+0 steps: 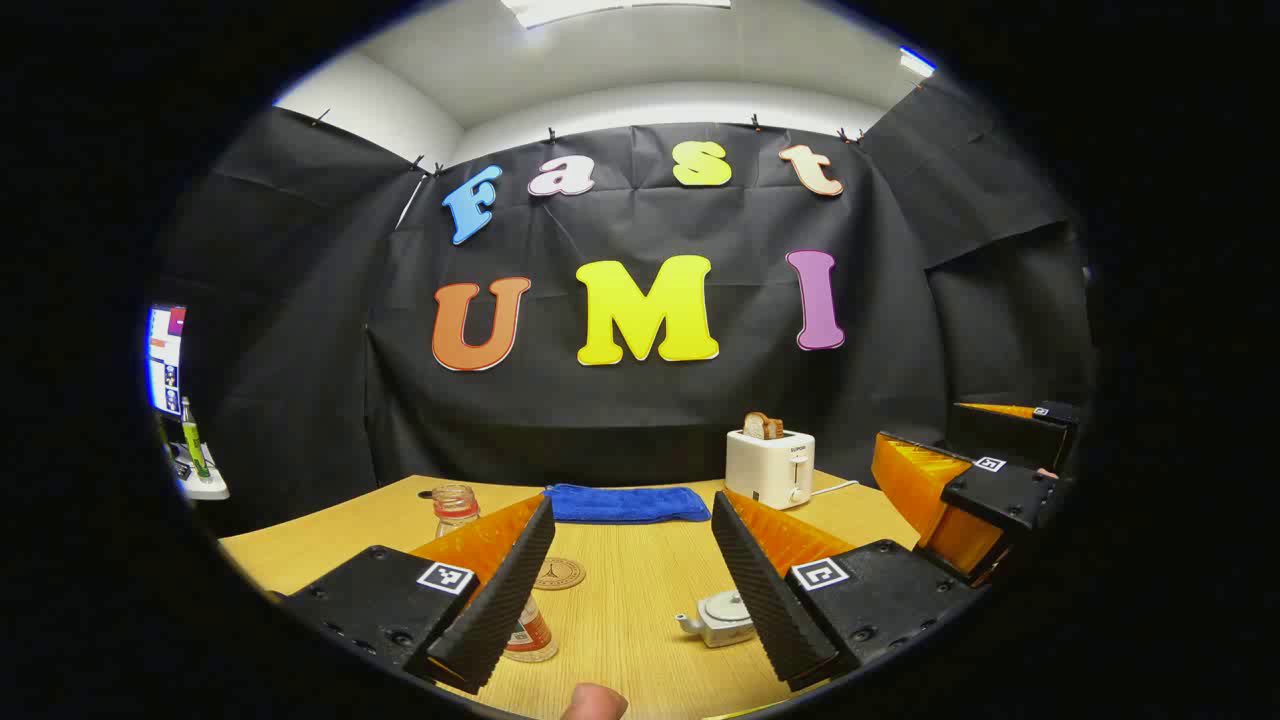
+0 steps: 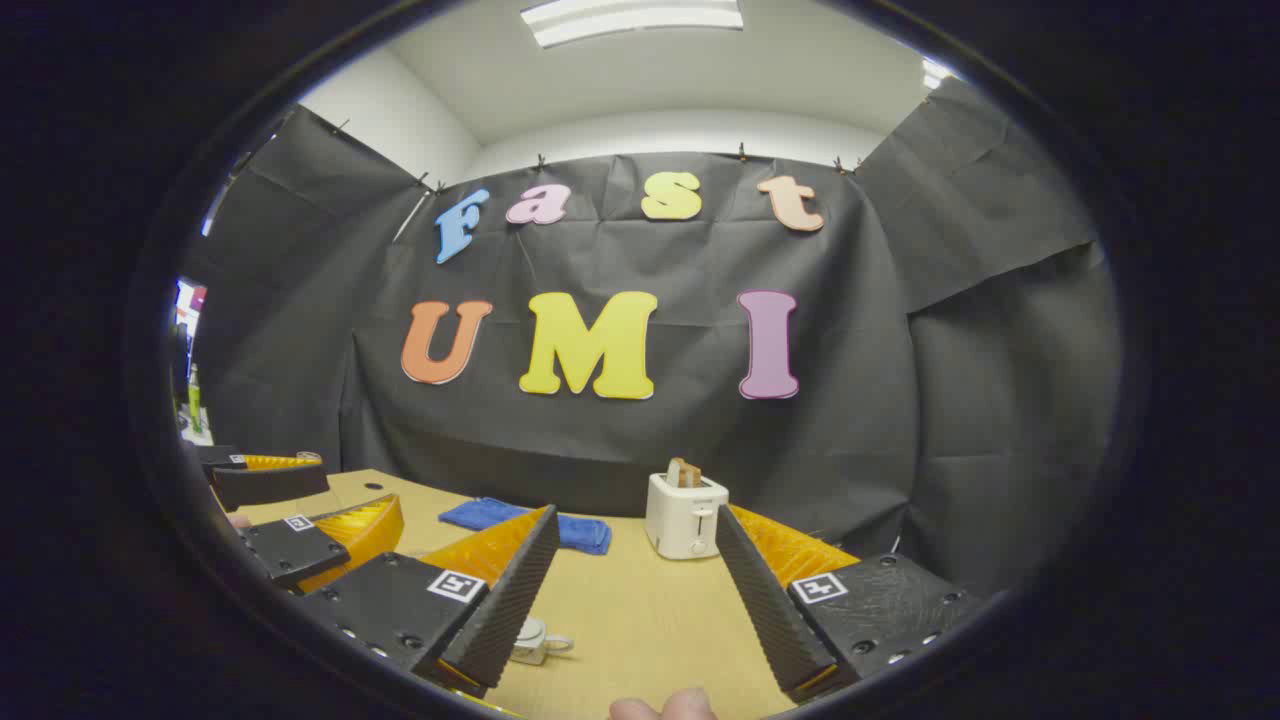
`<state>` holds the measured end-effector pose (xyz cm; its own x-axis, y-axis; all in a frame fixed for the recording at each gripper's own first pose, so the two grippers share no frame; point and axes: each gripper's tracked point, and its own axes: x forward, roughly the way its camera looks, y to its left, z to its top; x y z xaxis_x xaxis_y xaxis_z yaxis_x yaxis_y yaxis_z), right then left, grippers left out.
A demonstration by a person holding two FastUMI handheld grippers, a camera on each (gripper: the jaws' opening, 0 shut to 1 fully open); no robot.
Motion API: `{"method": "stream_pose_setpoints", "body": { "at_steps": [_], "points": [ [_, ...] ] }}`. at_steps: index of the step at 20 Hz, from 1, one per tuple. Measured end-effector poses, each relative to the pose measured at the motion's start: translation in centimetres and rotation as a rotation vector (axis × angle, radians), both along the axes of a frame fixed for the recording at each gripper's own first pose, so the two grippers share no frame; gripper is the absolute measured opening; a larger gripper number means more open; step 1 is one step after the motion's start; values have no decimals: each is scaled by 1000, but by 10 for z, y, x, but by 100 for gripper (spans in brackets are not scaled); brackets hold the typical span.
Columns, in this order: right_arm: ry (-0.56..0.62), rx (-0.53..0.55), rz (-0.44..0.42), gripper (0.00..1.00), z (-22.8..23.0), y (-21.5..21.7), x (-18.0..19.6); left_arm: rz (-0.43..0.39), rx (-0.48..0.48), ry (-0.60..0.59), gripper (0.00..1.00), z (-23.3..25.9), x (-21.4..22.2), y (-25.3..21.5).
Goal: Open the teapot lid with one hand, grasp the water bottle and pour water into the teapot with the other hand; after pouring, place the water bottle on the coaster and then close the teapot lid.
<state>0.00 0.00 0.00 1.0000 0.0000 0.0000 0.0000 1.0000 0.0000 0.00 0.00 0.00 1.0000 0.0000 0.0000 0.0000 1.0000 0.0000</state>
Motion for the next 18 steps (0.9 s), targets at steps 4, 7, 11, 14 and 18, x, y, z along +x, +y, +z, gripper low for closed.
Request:
{"method": "stream_pose_setpoints", "body": {
  "at_steps": [4, 7, 11, 14, 18],
  "points": [
    [3, -10, 8, 95, -2, 2, 1, 2, -1, 5, 99, 0, 0, 1],
    [7, -7, 9, 95, -3, 2, 1, 5, -2, 7, 99, -1, 0, 1],
    [12, -2, 8, 95, -3, 1, 3, 8, -4, 5, 99, 0, 0, 1],
    [16, 7, 8, 95, -5, 1, 3, 14, -1, 10, 99, -2, 1, 2],
    [25, 20, 9, 95, -8, 0, 3, 12, -2, 15, 99, -2, 1, 2]
  ]
}}
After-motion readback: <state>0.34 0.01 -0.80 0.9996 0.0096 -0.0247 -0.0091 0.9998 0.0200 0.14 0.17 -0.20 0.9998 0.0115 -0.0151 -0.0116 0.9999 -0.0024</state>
